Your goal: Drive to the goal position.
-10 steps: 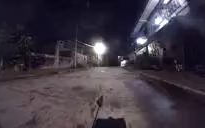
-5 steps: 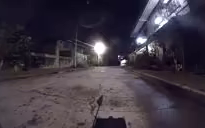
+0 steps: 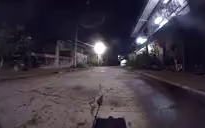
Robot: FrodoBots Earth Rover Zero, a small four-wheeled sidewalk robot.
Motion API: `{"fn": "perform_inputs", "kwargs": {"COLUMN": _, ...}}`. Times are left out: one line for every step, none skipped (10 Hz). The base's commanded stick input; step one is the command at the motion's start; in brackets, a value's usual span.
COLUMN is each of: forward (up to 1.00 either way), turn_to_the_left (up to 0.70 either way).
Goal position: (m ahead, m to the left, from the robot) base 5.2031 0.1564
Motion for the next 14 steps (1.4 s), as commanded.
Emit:
{"fn": "perform_inputs", "kwargs": {"forward": 0.50, "turn_to_the_left": 0.00}}
{"fn": "perform_inputs", "kwargs": {"forward": 0.50, "turn_to_the_left": 0.00}}
{"fn": "perform_inputs", "kwargs": {"forward": 0.50, "turn_to_the_left": 0.00}}
{"fn": "perform_inputs", "kwargs": {"forward": 0.50, "turn_to_the_left": 0.00}}
{"fn": "perform_inputs", "kwargs": {"forward": 0.50, "turn_to_the_left": 0.00}}
{"fn": "perform_inputs", "kwargs": {"forward": 0.50, "turn_to_the_left": 0.00}}
{"fn": "perform_inputs", "kwargs": {"forward": 0.50, "turn_to_the_left": 0.00}}
{"fn": "perform_inputs", "kwargs": {"forward": 0.50, "turn_to_the_left": 0.00}}
{"fn": "perform_inputs", "kwargs": {"forward": 0.50, "turn_to_the_left": 0.00}}
{"fn": "perform_inputs", "kwargs": {"forward": 0.50, "turn_to_the_left": 0.00}}
{"fn": "perform_inputs", "kwargs": {"forward": 0.50, "turn_to_the_left": 0.00}}
{"fn": "perform_inputs", "kwargs": {"forward": 0.50, "turn_to_the_left": 0.00}}
{"fn": "perform_inputs", "kwargs": {"forward": 0.50, "turn_to_the_left": -0.42}}
{"fn": "perform_inputs", "kwargs": {"forward": 0.50, "turn_to_the_left": -0.50}}
